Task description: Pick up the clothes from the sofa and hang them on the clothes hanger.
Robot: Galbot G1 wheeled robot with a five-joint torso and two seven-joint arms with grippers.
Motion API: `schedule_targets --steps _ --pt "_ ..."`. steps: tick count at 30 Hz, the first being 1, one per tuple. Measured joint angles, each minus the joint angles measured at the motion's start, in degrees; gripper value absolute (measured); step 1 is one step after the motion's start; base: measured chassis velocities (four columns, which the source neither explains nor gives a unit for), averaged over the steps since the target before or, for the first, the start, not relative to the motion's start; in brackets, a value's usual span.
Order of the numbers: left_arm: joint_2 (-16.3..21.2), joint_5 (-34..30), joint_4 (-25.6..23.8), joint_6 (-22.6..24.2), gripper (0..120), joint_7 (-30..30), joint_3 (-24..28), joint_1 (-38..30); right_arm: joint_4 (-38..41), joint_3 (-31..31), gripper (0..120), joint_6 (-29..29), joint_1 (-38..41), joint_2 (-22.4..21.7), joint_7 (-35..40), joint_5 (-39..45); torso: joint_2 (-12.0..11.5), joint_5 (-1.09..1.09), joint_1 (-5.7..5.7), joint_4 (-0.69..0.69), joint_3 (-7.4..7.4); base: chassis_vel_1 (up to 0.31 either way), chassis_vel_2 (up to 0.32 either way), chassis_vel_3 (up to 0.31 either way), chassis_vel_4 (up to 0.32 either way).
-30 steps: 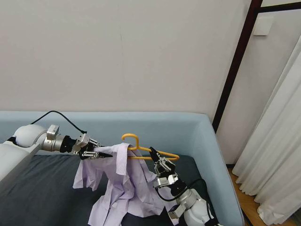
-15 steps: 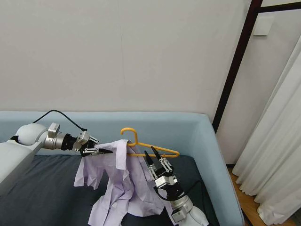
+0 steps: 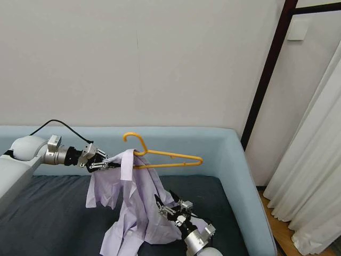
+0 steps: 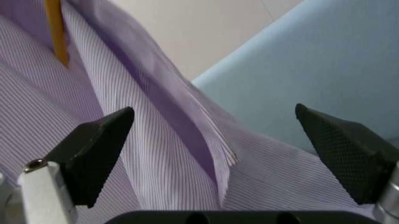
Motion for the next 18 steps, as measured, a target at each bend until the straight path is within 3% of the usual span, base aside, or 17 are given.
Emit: schedule_targets --steps 18 --pt "0.05 0.21 0.29 -0.94 1 0.19 -1.17 1.02 -3.04 2.14 100 -3.85 -1.39 1.57 -5.47 5.94 0.0 -0.01 0.0 0.0 0.0 0.0 0.0 0.0 0.0"
